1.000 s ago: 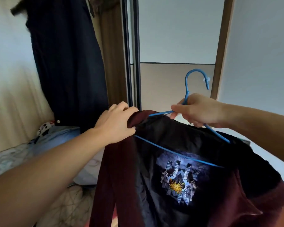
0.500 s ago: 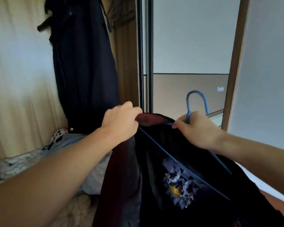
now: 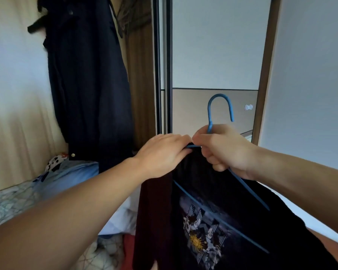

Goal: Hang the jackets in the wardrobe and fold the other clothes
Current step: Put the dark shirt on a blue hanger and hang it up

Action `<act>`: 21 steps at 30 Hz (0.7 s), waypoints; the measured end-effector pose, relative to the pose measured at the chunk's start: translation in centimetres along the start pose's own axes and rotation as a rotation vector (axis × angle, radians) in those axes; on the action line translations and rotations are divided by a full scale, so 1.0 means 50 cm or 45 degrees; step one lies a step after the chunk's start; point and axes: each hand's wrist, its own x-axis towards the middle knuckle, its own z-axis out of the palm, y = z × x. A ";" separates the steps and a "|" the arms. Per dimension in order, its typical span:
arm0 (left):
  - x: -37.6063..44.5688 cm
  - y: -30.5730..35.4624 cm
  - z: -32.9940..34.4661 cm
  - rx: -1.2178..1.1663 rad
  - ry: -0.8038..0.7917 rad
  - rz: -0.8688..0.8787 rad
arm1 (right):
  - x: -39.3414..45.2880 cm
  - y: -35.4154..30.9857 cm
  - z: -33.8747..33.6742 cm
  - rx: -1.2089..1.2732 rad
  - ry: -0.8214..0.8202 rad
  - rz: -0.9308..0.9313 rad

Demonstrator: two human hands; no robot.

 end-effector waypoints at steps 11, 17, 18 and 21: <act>0.024 -0.055 -0.080 0.305 0.274 -0.185 | -0.159 0.049 -0.129 -0.784 -0.014 -0.007; -0.008 -0.139 -0.195 0.443 0.315 -0.238 | -0.098 -0.054 -0.051 -0.611 0.094 -0.088; -0.020 -0.161 -0.221 0.473 0.341 -0.262 | -0.080 -0.079 -0.035 -0.569 0.112 -0.100; -0.061 -0.222 -0.310 0.568 0.395 -0.325 | -0.023 -0.159 0.021 -0.424 0.111 -0.178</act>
